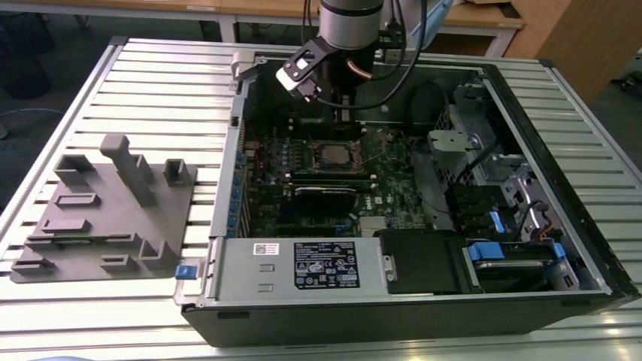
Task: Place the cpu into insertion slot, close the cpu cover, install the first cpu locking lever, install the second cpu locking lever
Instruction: 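Close the cpu cover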
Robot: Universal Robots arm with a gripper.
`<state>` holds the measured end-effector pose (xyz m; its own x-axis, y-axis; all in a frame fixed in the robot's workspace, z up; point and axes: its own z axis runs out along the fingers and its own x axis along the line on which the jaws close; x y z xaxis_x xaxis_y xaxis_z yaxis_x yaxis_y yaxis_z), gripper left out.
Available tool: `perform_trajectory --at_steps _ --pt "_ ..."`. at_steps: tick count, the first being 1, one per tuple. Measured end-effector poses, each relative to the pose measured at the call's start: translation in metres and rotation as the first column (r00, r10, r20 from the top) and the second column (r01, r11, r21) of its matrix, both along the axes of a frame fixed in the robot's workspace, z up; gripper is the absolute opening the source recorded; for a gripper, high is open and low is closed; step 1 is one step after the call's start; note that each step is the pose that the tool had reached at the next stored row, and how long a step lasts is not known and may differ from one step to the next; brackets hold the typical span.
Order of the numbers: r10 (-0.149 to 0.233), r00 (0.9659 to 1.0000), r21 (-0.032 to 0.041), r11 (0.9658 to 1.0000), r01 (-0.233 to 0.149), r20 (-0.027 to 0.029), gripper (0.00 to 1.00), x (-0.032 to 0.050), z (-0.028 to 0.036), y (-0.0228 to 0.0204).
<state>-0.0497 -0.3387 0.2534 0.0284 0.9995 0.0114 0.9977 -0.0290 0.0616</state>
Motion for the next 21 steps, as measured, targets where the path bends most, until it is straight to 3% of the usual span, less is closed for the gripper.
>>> perform_trajectory --at_steps 6,21 --pt "0.0 1.0 0.0 1.0 0.0 0.0 0.11 0.0042 0.0 0.0" --pt "0.0 1.0 0.001 1.0 0.0 -0.0001 0.11 0.0044 0.0018 0.0"
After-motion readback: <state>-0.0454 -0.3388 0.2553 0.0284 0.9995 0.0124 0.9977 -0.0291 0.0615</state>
